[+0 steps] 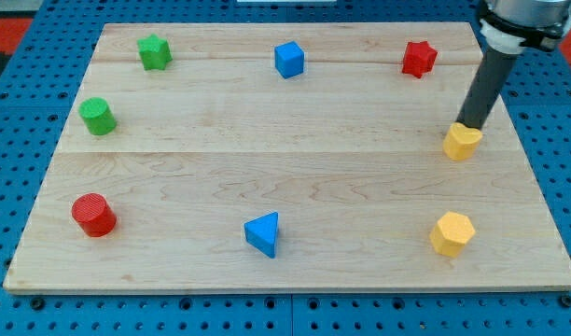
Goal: Move the yellow heart top left diagonally to the yellow hexagon
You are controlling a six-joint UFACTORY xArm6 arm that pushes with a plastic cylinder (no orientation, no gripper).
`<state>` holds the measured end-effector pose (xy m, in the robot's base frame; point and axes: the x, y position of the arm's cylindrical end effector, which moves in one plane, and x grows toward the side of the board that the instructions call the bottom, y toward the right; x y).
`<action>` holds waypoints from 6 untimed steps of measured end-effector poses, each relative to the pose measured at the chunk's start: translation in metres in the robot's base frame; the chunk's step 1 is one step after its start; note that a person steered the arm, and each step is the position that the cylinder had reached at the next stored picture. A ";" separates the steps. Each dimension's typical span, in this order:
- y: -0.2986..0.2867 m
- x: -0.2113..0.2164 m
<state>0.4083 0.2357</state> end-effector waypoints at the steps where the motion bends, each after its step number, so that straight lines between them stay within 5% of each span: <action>1: 0.012 0.008; 4: -0.073 0.022; 6: -0.033 0.059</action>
